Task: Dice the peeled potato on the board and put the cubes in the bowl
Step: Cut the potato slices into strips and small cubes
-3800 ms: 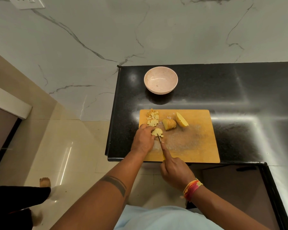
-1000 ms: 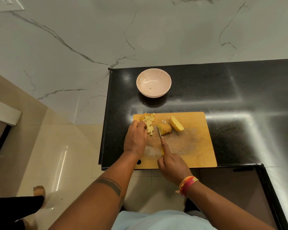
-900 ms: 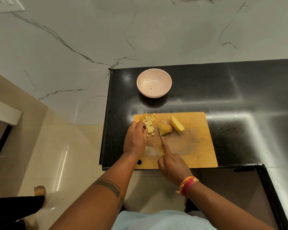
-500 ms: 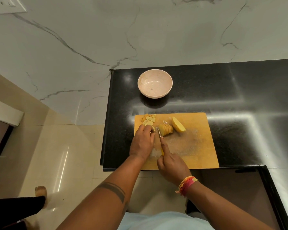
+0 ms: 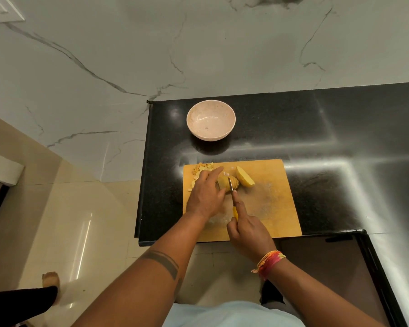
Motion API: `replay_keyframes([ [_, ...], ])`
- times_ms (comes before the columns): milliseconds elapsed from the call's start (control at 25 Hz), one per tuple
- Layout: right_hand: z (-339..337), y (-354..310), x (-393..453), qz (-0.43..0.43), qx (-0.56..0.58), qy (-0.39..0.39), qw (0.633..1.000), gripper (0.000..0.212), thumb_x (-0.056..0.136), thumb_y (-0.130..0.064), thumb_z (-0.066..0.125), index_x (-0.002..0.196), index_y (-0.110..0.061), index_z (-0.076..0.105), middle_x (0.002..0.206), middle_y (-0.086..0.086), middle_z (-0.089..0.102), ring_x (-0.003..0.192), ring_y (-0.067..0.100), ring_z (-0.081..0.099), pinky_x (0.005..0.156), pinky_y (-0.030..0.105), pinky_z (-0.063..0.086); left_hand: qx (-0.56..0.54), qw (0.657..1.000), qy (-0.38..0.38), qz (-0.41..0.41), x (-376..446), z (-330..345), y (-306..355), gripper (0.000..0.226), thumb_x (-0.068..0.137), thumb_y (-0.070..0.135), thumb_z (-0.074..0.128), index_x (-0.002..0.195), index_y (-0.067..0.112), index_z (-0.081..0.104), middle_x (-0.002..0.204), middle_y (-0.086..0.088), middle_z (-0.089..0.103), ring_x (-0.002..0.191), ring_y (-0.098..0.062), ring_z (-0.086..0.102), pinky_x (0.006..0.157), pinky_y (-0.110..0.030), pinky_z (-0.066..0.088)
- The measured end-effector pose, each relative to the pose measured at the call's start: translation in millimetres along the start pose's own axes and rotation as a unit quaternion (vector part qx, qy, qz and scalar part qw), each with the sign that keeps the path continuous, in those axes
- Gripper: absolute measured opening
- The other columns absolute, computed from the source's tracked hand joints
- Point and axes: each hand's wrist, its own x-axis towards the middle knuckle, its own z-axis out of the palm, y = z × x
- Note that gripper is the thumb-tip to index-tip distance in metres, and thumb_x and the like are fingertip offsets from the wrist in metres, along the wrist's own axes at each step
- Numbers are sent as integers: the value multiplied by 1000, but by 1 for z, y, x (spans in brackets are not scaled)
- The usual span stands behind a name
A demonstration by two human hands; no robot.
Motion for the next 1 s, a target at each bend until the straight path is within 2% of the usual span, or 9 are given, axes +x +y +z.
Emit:
replay_keyframes([
  [120, -2, 0, 1, 6, 0, 0, 1000, 77, 98, -22, 45, 163, -28, 4, 59, -3, 55, 48, 15, 50, 46, 34, 38, 22, 999, -16, 19, 8, 2, 7, 47, 97, 28, 66, 142, 28, 55, 145, 6, 50, 133, -18, 45, 108, -33, 41],
  [400, -3, -2, 3, -4, -2, 2, 1000, 77, 98, -20, 45, 163, -27, 4, 58, -3, 54, 47, 15, 49, 46, 34, 38, -50, 999, -1, 0, 8, 1, 0, 41, 91, 20, 74, 130, 23, 62, 127, 3, 60, 111, -16, 61, 97, -32, 53],
  [600, -6, -2, 4, -10, -3, -6, 1000, 78, 98, -20, 46, 163, -27, 3, 59, -3, 54, 47, 13, 48, 45, 31, 37, -61, 998, -11, 16, 5, 0, -2, 44, 93, 13, 70, 136, 23, 61, 131, 4, 56, 115, -14, 58, 101, -27, 52],
  [680, -7, -3, 3, -13, -6, -10, 1000, 78, 99, -20, 46, 163, -27, 3, 59, -4, 54, 47, 12, 48, 44, 26, 34, -69, 997, -2, 18, 3, -2, -1, 44, 94, 11, 69, 136, 22, 62, 131, 4, 54, 114, -11, 57, 99, -17, 49],
  [800, -7, -3, 4, -24, -6, -15, 1000, 78, 98, -21, 46, 163, -29, 3, 59, -5, 54, 48, 12, 49, 44, 26, 31, -108, 994, 34, -8, -6, -5, 4, 39, 93, 11, 70, 131, 19, 65, 129, 4, 55, 106, -6, 58, 82, 1, 44],
  [880, -10, 1, 2, -40, -7, -35, 999, 76, 99, -21, 45, 163, -29, 4, 61, -6, 54, 50, 12, 50, 45, 25, 30, -126, 990, 50, -43, -17, -3, 7, 39, 92, 12, 72, 130, 20, 67, 129, 4, 58, 106, -6, 59, 78, 4, 42],
  [1000, -21, 14, -4, -65, -34, -85, 994, 77, 100, -23, 44, 163, -30, 0, 66, -4, 56, 55, 12, 52, 47, 26, 32, -131, 986, 54, -86, -38, 8, 7, 43, 90, 11, 74, 132, 20, 67, 131, 6, 60, 111, -6, 60, 81, 4, 41],
])
